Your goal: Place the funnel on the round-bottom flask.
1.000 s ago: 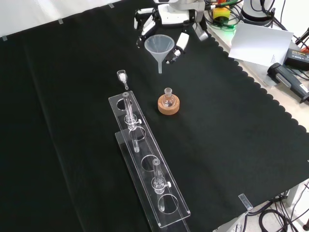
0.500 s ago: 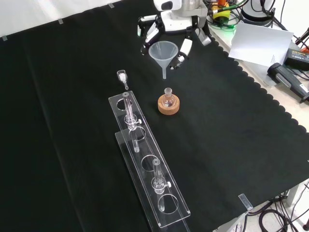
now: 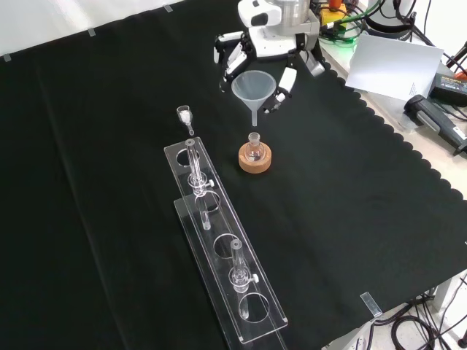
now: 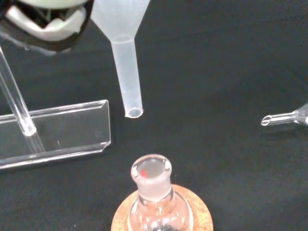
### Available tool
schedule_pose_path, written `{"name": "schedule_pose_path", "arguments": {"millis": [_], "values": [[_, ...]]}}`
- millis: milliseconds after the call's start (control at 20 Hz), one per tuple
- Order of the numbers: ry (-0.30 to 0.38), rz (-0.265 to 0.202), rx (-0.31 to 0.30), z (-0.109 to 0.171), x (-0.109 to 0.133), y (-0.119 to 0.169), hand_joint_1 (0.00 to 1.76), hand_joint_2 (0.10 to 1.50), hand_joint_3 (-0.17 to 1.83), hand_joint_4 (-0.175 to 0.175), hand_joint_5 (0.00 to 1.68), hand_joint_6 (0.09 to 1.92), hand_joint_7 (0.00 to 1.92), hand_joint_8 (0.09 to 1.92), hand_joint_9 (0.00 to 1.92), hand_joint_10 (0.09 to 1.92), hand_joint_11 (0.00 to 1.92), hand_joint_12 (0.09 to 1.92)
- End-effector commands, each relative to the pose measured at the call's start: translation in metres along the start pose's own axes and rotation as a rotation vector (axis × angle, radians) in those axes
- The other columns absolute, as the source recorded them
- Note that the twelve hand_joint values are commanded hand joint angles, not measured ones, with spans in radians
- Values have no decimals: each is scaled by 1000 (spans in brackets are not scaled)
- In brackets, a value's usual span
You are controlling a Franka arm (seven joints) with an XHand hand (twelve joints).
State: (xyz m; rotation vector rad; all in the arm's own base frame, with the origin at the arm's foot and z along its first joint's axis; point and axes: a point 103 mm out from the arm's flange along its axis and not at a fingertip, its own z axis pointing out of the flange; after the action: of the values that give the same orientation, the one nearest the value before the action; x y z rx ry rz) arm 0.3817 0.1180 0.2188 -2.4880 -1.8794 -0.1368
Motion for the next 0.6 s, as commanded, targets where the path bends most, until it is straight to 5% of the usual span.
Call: {"name": "schedule_pose_path", "arguments": {"millis": [50, 600], "values": [[-21, 0, -2, 12, 1, -2, 857, 596, 702, 82, 944, 516, 1162, 572, 916, 331, 0, 1353], [-42, 20, 5, 25, 3, -2, 857, 596, 705, 84, 953, 521, 1168, 570, 922, 329, 0, 1354]]}}
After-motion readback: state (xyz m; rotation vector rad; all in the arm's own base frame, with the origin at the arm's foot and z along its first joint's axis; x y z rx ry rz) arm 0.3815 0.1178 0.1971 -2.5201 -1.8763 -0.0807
